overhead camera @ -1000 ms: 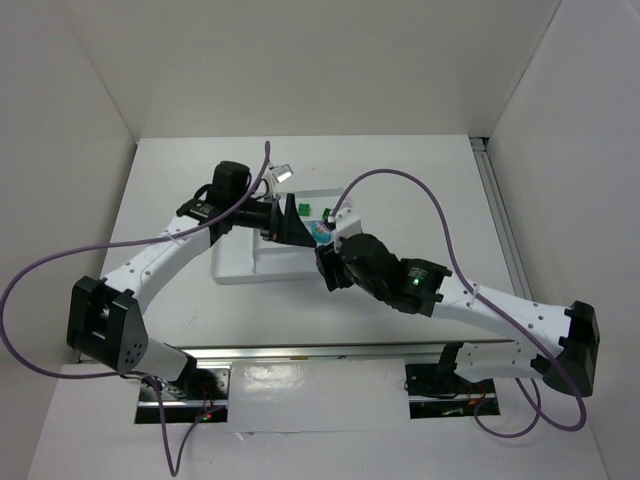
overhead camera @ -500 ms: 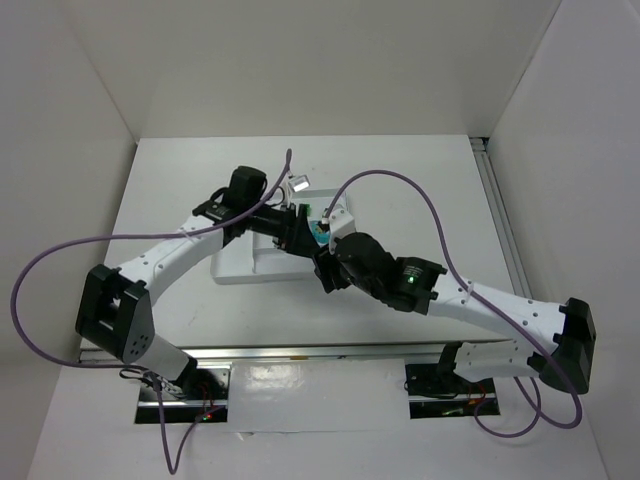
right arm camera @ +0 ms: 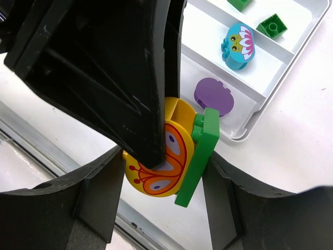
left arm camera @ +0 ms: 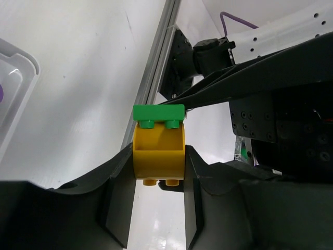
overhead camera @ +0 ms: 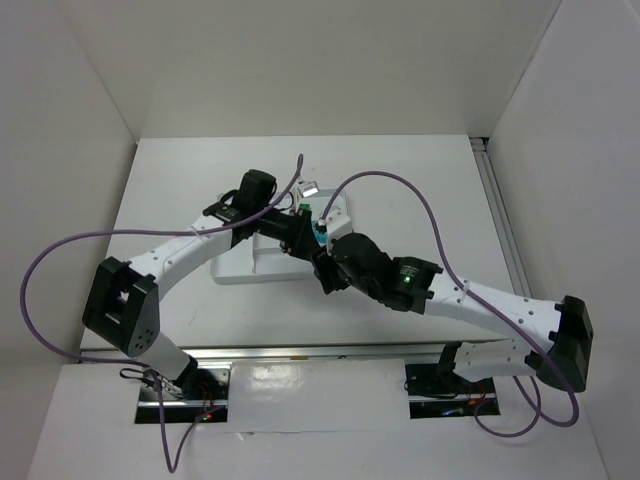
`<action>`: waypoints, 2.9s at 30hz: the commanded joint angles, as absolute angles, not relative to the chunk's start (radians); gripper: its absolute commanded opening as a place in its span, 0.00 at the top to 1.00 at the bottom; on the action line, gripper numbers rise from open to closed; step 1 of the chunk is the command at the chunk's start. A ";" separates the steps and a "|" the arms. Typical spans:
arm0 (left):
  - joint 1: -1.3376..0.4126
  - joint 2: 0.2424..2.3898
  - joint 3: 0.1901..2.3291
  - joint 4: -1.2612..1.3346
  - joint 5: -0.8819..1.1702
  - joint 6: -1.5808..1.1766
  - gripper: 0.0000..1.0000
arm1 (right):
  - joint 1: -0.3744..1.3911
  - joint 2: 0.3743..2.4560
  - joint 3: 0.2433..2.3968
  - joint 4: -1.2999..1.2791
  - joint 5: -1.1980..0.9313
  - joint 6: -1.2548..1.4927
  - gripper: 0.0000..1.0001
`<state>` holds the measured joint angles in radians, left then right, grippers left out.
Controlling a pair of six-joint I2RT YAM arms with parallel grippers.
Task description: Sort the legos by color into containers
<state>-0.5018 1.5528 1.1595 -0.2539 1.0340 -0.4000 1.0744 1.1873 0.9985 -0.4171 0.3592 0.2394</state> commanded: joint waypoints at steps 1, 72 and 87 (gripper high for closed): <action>-0.520 1.548 1.196 -0.212 1.121 -0.388 0.70 | 1.063 1.193 1.042 -0.368 0.373 0.232 0.46; -0.160 1.431 1.089 0.173 1.362 -0.695 1.00 | 0.500 1.505 1.046 0.650 -1.046 0.733 0.78; -0.132 1.422 1.098 0.141 1.362 -0.675 1.00 | 0.422 1.402 1.039 0.336 -0.841 0.552 1.00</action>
<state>-0.1490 1.4364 1.0695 0.1261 1.3224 -0.7059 0.4641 1.4761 1.0027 0.4637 -0.9543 0.6697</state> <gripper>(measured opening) 0.471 0.429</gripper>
